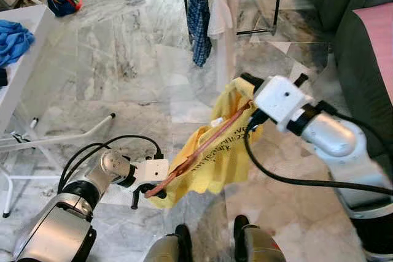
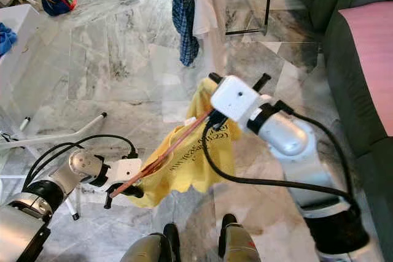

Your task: Hang hanger

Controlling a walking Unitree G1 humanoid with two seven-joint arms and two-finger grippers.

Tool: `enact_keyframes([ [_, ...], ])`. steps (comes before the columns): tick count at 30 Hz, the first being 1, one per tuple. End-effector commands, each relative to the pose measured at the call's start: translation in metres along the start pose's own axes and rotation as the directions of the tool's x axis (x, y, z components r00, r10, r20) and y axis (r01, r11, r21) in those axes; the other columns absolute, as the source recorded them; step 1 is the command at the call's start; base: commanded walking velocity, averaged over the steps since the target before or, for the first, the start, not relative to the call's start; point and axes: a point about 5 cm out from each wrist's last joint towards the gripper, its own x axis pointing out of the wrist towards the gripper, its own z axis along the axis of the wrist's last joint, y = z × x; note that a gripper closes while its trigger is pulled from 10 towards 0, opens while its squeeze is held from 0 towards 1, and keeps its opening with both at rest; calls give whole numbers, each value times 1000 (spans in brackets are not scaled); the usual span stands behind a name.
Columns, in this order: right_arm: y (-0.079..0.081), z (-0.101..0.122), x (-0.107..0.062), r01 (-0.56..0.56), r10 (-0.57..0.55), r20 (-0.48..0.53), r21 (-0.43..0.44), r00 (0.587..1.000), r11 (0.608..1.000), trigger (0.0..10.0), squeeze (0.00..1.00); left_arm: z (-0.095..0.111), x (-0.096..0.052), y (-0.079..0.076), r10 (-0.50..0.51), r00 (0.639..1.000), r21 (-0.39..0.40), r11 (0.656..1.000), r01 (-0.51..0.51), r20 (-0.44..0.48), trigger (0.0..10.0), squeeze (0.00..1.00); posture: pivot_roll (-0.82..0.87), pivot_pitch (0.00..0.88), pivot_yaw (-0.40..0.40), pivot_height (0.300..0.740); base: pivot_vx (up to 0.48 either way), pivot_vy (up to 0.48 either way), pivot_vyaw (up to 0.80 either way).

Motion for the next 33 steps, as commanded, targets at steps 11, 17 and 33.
enact_keyframes([
  [11,54,37,12,-229,194,218,146,956,962,0,0,-1,7,-3,7,1000,-64,998,-6,11,0,0,-136,312,160,740,0,0,0],
  [17,33,7,6,-56,51,58,94,997,994,0,0,3,6,2,86,996,-60,995,-84,35,0,0,-136,312,160,740,0,0,0],
  [33,-41,-61,-83,653,-646,-283,-84,709,753,0,0,-4,-13,26,452,892,-110,887,-449,3,0,0,-137,319,164,740,0,0,0],
])
